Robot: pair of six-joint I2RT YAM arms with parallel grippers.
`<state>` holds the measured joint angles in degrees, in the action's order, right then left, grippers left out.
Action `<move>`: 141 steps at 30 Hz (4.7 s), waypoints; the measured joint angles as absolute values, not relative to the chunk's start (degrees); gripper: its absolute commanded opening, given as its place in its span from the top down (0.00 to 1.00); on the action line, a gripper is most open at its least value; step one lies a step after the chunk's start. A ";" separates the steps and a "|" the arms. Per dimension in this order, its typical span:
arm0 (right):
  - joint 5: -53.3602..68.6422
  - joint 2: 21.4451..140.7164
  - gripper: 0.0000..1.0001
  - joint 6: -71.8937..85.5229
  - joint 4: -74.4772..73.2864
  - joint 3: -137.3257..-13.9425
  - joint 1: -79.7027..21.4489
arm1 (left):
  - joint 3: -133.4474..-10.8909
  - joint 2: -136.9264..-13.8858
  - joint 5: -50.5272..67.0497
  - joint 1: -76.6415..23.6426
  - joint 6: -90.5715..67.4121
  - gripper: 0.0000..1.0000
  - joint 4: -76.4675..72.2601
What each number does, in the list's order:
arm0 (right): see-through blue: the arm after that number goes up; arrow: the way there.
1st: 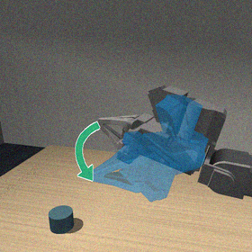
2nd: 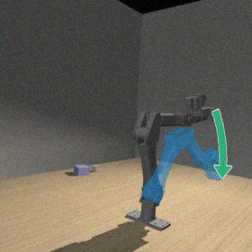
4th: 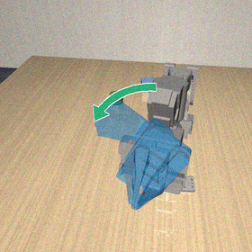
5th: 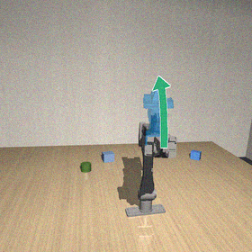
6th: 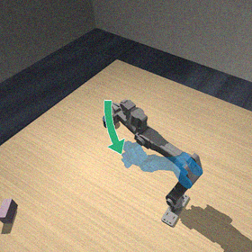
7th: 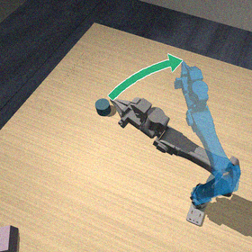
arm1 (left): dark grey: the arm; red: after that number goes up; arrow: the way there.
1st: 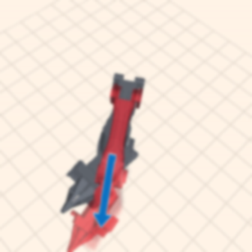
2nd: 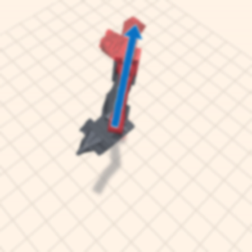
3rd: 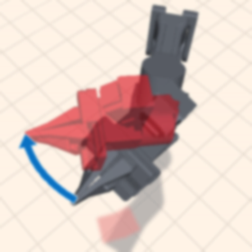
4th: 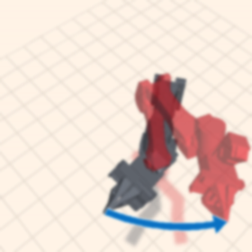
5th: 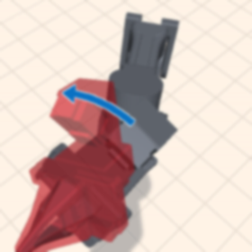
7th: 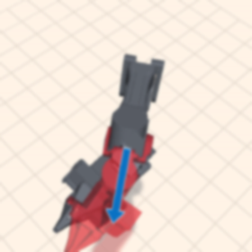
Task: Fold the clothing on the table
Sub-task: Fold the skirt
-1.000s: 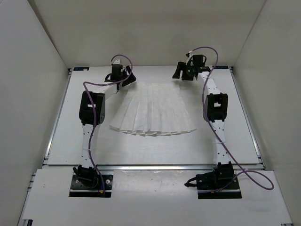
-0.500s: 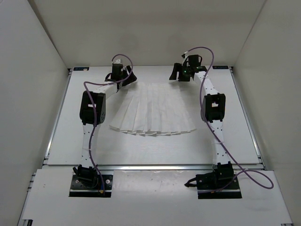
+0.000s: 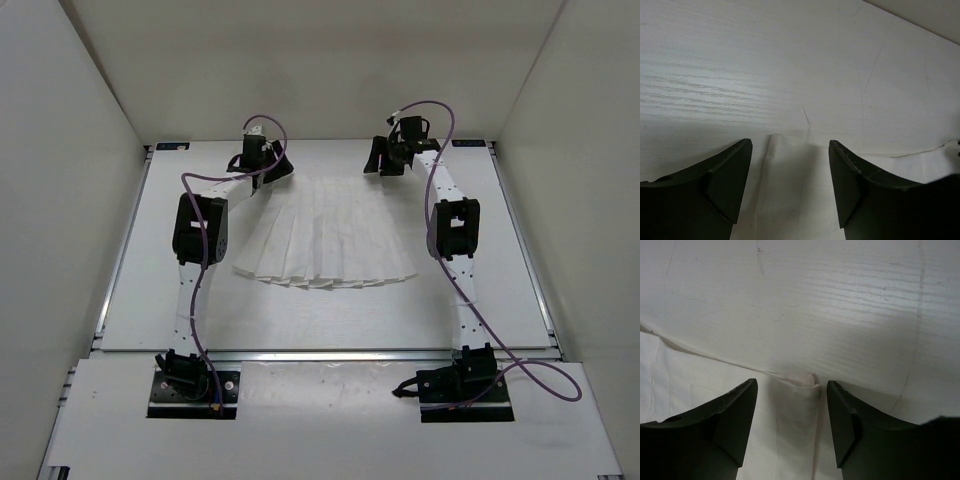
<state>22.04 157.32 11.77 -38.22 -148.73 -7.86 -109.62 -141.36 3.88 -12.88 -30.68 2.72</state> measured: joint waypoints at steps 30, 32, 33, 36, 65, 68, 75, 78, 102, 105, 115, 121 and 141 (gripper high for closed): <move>22.02 144.11 1.00 10.00 -46.70 -153.77 -4.67 | -116.20 -133.71 3.31 -17.80 -21.74 1.00 11.70; 21.39 138.54 1.00 9.04 -46.50 -153.86 -4.86 | -116.16 -129.08 2.22 -19.16 -19.46 1.00 12.56; 21.17 135.46 0.99 8.47 -46.28 -153.86 -5.17 | -115.81 -126.21 1.61 -19.94 -18.20 1.00 12.40; 20.56 126.32 1.00 6.20 -45.43 -153.12 -6.37 | -108.68 -112.90 -1.34 -22.13 -14.09 1.00 9.89; 24.86 86.70 1.00 9.74 -13.85 -76.42 -11.53 | -69.12 -84.18 -0.25 -19.66 -9.45 1.00 3.31; 24.27 97.51 1.00 7.33 -15.62 -92.16 -10.52 | -84.40 -97.65 -0.36 -18.94 -8.93 1.00 3.31; 23.27 102.85 1.00 4.84 -16.19 -109.21 -7.51 | -101.93 -107.18 -0.75 -18.74 -7.94 1.00 3.40; 22.06 96.90 1.00 3.81 -13.37 -100.95 -8.08 | -97.19 -101.95 -1.72 -20.38 -6.35 1.00 2.24; 24.93 68.79 1.00 19.81 -1.98 -35.53 -15.99 | -45.01 -73.38 -4.38 -25.56 -14.09 1.00 9.41; 25.58 74.56 1.00 19.35 -0.93 -39.79 -12.84 | -51.18 -82.21 -4.54 -25.17 -12.43 1.00 7.22; 25.98 96.18 0.90 16.97 3.16 -56.86 -7.73 | -76.53 -113.16 -4.99 -22.92 -12.08 0.58 0.89; 26.30 107.77 0.29 16.62 0.82 -65.36 -6.81 | -85.91 -124.38 -5.13 -20.75 -13.74 0.01 4.29; 28.12 87.42 0.97 16.45 0.73 -49.63 -14.57 | -64.75 -103.37 -7.44 -25.61 -14.44 1.00 2.02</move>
<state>28.12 87.42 16.45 0.73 -49.63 -14.57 -64.75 -103.37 -7.44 -25.61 -14.44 2.02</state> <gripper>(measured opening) 0.033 0.030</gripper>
